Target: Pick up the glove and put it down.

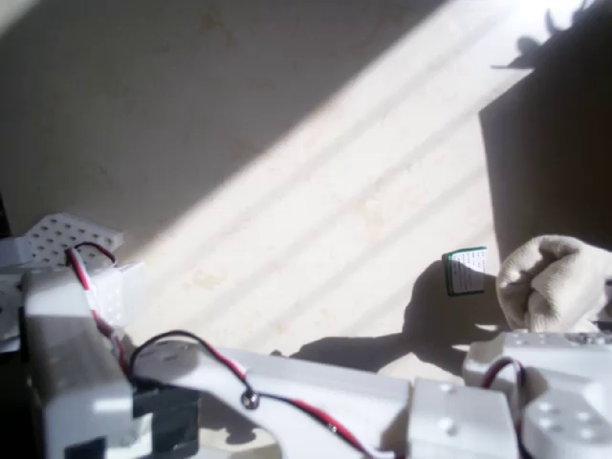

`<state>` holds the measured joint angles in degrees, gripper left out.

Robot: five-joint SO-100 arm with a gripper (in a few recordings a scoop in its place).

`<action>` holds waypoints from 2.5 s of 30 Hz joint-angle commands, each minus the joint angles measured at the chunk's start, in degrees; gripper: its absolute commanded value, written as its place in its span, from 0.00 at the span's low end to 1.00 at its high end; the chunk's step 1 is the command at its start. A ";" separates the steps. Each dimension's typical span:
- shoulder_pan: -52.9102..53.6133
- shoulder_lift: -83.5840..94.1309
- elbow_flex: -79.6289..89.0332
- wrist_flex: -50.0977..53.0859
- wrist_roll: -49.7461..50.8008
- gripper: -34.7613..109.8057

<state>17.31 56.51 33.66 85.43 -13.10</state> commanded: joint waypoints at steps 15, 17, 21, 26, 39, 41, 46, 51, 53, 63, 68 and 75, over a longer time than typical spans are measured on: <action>1.49 -9.76 -1.14 -0.62 -0.53 0.24; 1.49 -10.72 -1.14 -0.62 -0.53 0.24; 1.41 -11.43 -1.14 -0.70 -0.53 0.24; 1.41 -11.95 -1.49 -0.70 -0.53 0.24; 1.14 -11.34 -1.85 -0.70 -0.53 0.26; 0.88 -11.34 -1.85 -0.09 -0.53 0.28; 0.53 -11.25 -1.85 -0.09 -0.44 0.37; 0.53 -11.16 -1.85 0.09 -0.44 0.43; 0.53 -11.16 -1.85 0.18 -0.44 0.44; 0.44 -5.98 -1.85 1.23 -0.44 0.43; -2.37 -1.58 -1.85 2.20 -0.35 0.43; -11.43 2.55 -1.85 4.31 0.44 0.43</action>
<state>9.93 54.49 33.66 88.77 -13.18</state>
